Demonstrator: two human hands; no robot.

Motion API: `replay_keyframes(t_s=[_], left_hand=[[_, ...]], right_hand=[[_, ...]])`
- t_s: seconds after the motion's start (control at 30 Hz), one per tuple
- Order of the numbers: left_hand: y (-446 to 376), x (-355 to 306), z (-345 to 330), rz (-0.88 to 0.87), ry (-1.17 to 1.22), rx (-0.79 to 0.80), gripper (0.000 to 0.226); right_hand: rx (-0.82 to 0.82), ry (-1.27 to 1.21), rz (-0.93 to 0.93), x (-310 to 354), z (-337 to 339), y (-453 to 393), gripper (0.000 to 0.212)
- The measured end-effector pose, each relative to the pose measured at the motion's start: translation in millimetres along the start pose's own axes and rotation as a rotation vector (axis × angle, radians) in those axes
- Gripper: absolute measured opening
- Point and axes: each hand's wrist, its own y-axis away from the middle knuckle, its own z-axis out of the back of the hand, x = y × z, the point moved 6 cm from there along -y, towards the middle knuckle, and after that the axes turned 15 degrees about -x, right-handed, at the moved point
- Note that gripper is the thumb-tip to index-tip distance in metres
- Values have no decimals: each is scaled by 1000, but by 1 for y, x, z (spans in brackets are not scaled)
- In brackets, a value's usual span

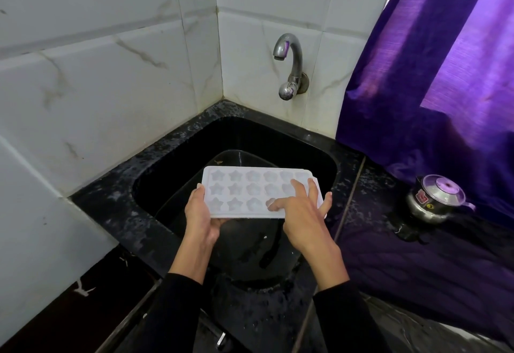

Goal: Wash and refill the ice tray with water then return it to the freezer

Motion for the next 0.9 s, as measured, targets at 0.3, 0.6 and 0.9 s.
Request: replay_keyframes(t_s=[0.3, 0.6, 0.9], left_hand=[[2, 0, 0, -26, -5, -14, 32], [5, 2, 0, -24, 12, -21, 32], [10, 4, -1, -44, 1, -23, 33]], right_hand=[[-7, 3, 21, 0, -3, 0, 81], [-124, -69, 73, 8, 1, -4, 68], [-1, -26, 162, 31, 0, 5, 75]])
